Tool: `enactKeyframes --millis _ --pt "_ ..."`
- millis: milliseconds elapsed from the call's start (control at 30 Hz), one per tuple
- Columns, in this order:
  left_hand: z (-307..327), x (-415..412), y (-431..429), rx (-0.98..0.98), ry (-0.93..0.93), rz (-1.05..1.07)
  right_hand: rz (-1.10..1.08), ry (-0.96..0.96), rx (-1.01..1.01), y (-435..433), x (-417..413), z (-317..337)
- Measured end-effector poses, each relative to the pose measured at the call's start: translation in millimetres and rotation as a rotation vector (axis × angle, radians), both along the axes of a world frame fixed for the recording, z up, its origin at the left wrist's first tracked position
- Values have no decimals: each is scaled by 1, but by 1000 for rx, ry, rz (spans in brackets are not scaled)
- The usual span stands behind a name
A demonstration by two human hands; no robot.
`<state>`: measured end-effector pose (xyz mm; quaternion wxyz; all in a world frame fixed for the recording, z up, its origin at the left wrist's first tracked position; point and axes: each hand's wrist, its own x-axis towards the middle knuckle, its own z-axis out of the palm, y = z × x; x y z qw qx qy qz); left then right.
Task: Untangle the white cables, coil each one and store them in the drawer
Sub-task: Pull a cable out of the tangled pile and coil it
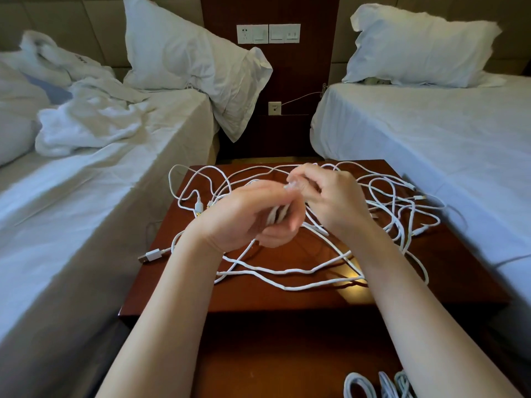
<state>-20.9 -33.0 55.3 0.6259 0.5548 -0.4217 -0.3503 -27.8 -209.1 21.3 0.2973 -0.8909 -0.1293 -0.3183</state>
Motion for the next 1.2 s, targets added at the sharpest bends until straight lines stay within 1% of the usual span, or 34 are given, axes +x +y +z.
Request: enactKeyframes --millis 100,200,300,367,467,633,700,833,933,1000,1067,1133,1200 --pt "2 4 0 -253 134 -16 93 85 -12 14 -3 -1" --pt "3 9 -1 -329 229 153 101 207 -58 24 -5 -2" --pt "3 10 -3 -378 241 344 143 290 -210 30 -3 -8" --pt "2 11 -3 -403 217 441 161 323 -259 35 -2 -13" --pt "1 13 -2 -442 187 590 185 338 -231 37 -1 -14" --pt "0 15 -11 -425 103 967 221 422 -268 40 -3 -5" --pt "-2 15 -15 -409 28 1090 200 438 -304 42 -4 -5" --pt "-10 20 -9 -427 -200 1311 155 516 -380 36 -7 -2" --pt "-20 33 4 -342 -312 1466 174 562 -369 32 -9 1" --pt "-29 42 12 -220 -430 1592 180 616 -374 32 -10 5" --pt "-39 48 17 -80 -562 1651 156 654 -397 32 -10 8" --pt "-44 48 18 65 -657 1687 130 626 -419 29 -11 10" --pt "-46 44 17 174 -749 1722 128 548 -395 24 -11 12"
